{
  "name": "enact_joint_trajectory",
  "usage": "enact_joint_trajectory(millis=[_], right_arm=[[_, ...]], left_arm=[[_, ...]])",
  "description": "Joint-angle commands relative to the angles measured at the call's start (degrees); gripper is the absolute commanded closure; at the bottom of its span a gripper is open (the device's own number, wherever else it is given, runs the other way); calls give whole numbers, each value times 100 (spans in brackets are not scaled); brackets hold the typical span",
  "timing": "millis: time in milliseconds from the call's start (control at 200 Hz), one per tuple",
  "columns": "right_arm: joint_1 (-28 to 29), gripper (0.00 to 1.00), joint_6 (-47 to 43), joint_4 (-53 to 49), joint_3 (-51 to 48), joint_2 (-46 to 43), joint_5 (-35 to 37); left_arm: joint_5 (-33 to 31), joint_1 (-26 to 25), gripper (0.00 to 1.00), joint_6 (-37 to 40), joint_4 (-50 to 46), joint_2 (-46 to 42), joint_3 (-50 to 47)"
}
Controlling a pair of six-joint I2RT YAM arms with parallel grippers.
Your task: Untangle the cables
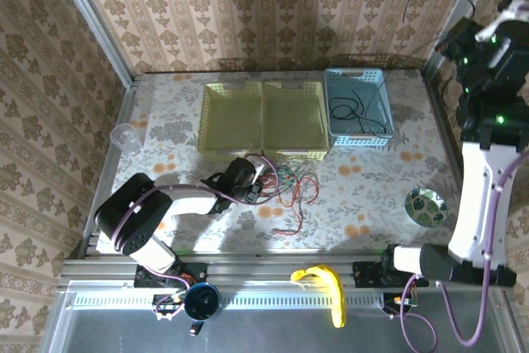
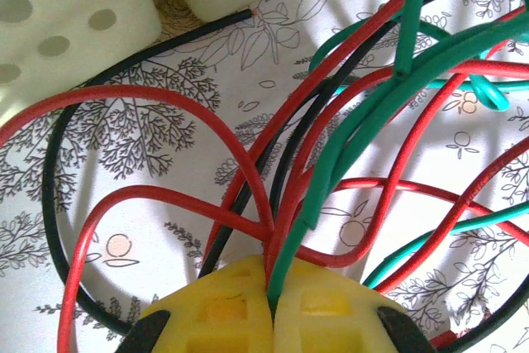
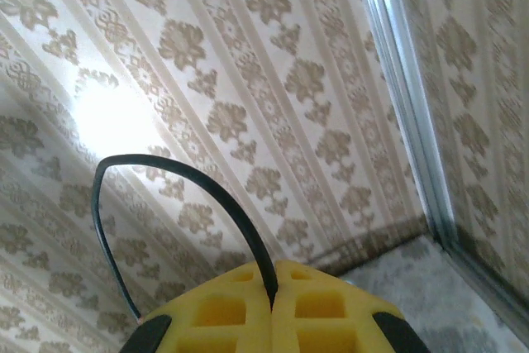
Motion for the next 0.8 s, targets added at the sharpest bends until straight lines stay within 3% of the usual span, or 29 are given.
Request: enact_joint_trajectory(millis=[0, 180, 330, 475, 570, 795], right_arm=[[351, 100, -523, 163, 485, 874, 828], [816, 100, -1009, 462, 444, 1764, 1816], [1467, 100, -1729, 979, -611, 1806, 2693], [1688, 100, -1069, 461, -1559, 1717, 2777], [1710, 100, -580, 21, -2127, 1796, 2421], [1548, 100, -64, -704, -2178, 2908, 1699]], left_arm=[[173, -74, 100, 104, -296, 185, 94], [134, -144, 100, 139, -362, 266, 203], [125, -157, 100, 144, -418, 321, 258], [107, -162, 100, 149, -420, 342, 272], [107, -163, 100, 157, -419, 341, 267], [107, -193, 100, 233, -486, 261, 258]])
